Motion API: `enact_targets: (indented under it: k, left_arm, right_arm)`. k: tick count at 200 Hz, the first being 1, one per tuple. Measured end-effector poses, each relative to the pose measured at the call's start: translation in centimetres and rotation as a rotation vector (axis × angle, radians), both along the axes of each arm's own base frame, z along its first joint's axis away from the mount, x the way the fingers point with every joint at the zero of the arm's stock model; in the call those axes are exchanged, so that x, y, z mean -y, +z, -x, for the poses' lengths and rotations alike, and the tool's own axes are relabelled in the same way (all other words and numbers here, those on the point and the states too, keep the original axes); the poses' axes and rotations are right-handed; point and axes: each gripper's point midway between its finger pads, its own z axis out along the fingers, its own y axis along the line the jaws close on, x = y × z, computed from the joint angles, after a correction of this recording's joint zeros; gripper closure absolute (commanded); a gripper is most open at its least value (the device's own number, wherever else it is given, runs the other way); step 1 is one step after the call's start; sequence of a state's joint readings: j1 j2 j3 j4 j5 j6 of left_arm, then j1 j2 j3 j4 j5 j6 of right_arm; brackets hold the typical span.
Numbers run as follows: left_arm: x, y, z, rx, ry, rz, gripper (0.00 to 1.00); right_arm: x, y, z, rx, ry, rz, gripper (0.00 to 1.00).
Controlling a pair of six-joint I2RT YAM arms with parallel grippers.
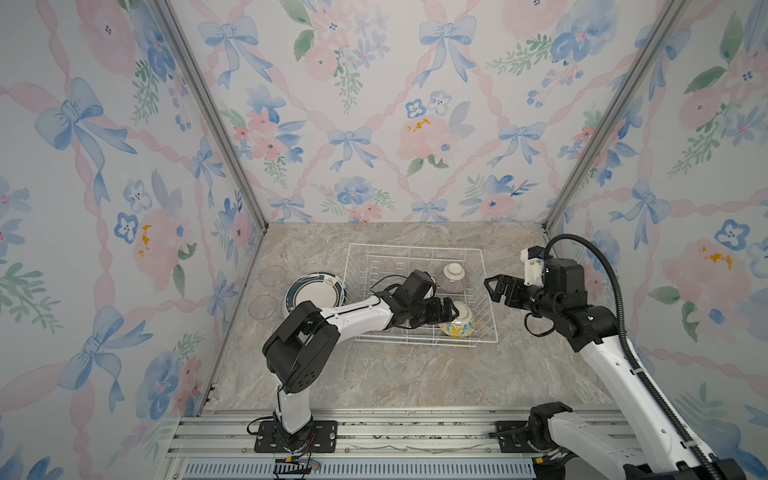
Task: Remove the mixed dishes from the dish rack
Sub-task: 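Lower the left gripper onto the yellow-blue patterned bowl to grasp it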
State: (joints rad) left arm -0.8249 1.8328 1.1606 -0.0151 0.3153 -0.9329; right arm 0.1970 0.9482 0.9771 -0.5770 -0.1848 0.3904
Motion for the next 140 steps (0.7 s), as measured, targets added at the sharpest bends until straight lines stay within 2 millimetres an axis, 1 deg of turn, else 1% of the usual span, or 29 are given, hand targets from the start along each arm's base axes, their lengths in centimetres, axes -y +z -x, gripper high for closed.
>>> enact_targets:
  k: [26,45,63,90,140]
  left_arm:
    - [0.6,-0.9,0.1,-0.019,0.010,0.019,0.02]
    - [1.2,-1.3,0.3,-0.019,0.011,0.029,0.02]
    - [1.8,-1.6,0.5,-0.023,0.008,0.037,0.02]
    - [2.2,-1.8,0.2,-0.019,0.022,0.053,0.02]
    - [2.5,-1.9,-0.3,-0.022,0.061,0.071,0.02]
  right_arm:
    - [-0.1,0.7,1.7,0.009,0.014,-0.026,0.03]
    - [-0.1,1.0,2.5,0.012,0.019,-0.033,0.03]
    - [0.0,0.7,2.9,-0.008,0.022,-0.031,0.03]
    - [0.1,-0.1,3.6,-0.048,0.021,-0.023,0.03]
    - [0.3,0.1,4.8,-0.050,0.023,-0.020,0.03]
